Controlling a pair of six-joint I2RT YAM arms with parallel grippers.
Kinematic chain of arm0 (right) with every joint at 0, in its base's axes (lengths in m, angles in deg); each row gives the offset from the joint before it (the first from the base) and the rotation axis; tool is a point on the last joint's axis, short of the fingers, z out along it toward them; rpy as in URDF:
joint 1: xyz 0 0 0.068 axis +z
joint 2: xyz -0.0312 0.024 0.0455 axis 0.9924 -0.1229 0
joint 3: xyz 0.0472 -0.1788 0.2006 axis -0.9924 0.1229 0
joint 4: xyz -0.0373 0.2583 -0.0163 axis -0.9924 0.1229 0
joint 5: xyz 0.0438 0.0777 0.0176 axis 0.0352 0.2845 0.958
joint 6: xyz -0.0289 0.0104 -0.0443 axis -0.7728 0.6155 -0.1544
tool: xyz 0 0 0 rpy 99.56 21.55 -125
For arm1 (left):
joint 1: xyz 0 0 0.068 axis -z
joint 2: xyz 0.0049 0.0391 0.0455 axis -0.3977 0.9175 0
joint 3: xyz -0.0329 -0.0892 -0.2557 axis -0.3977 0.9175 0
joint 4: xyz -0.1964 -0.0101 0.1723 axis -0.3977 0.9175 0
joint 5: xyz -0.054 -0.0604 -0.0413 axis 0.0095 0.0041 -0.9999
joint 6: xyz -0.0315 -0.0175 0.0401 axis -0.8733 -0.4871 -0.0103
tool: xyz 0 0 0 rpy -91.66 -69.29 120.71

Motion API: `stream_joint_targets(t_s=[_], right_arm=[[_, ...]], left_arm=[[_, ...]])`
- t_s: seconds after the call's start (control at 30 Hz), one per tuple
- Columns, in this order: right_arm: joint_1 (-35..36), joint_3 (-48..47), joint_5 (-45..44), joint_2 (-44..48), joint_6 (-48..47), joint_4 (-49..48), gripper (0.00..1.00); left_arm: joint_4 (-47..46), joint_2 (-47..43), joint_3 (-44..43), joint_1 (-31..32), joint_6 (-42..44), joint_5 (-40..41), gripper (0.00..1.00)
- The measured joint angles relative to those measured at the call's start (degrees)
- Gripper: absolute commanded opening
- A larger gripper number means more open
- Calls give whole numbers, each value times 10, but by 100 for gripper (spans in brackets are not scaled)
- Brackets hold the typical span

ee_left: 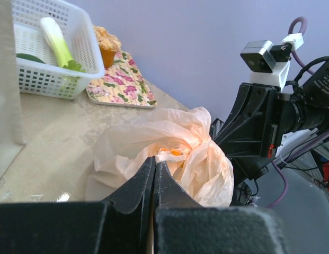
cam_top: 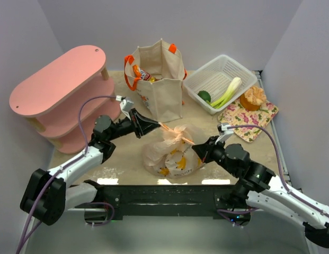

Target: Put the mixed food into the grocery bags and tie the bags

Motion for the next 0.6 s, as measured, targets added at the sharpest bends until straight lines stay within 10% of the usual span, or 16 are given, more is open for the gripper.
stream_joint_targets(t_s=[0.6], right_arm=[[9,-49,-137,-111,34,31,0]], left_arm=[[140,-106,67,-92,15,76,0]])
